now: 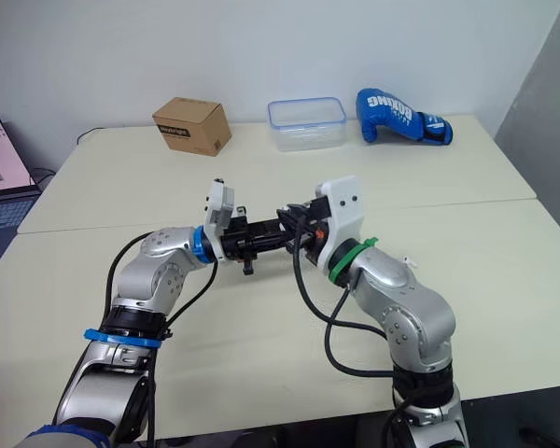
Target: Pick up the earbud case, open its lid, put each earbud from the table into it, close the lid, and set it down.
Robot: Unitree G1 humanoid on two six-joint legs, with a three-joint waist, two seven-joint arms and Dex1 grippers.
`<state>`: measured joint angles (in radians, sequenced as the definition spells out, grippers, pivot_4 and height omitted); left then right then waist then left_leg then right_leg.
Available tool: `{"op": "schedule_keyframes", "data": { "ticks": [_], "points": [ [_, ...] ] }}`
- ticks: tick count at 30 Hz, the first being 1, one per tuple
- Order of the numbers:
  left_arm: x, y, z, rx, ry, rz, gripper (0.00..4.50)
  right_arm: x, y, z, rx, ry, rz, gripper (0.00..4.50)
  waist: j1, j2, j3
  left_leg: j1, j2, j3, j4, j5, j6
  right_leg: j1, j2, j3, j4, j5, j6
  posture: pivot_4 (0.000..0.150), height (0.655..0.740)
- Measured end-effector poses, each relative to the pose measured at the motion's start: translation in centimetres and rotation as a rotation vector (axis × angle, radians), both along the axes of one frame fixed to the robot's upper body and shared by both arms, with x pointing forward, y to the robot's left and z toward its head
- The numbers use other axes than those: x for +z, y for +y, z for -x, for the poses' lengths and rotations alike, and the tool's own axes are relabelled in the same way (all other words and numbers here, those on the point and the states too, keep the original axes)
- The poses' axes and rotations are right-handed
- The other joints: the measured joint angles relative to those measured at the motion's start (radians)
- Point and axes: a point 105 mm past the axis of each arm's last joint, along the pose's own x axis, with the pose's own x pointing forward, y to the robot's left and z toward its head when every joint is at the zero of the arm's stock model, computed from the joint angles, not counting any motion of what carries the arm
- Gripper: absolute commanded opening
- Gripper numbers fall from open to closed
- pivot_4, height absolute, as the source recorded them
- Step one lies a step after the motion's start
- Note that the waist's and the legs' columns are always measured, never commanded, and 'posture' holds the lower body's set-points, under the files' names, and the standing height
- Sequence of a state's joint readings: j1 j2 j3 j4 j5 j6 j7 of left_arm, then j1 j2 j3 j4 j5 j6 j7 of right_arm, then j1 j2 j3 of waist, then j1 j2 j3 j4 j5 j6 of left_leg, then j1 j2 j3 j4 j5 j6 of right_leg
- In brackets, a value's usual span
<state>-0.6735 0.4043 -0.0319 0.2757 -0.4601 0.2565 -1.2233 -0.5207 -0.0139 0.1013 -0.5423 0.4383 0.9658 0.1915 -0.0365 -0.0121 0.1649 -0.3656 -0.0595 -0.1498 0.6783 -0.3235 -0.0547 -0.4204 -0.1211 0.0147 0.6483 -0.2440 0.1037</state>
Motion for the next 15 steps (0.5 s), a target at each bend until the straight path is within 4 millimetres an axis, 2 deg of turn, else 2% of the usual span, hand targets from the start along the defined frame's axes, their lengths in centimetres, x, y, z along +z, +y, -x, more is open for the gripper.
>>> {"op": "schedule_keyframes", "data": {
  "ticks": [14, 15],
  "points": [
    [-0.12, -0.42, -0.26, 0.019, 0.028, 0.021, 0.84, -0.36, -0.23, 0.02, -0.038, -0.035, 0.087, 0.41, 0.0, 0.0, 0.0, 0.0, 0.0, 0.0, 0.0, 0.0, 0.0, 0.0, 0.0, 0.0, 0.0, 0.0, 0.0, 0.15, 0.7307],
    [-0.12, -0.43, -0.26, 0.019, 0.028, 0.021, 0.84, -0.36, -0.23, 0.03, -0.039, -0.034, 0.088, 0.76, 0.0, 0.0, 0.0, 0.0, 0.0, 0.0, 0.0, 0.0, 0.0, 0.0, 0.0, 0.0, 0.0, 0.0, 0.0, 0.15, 0.7307]
  ]
}}
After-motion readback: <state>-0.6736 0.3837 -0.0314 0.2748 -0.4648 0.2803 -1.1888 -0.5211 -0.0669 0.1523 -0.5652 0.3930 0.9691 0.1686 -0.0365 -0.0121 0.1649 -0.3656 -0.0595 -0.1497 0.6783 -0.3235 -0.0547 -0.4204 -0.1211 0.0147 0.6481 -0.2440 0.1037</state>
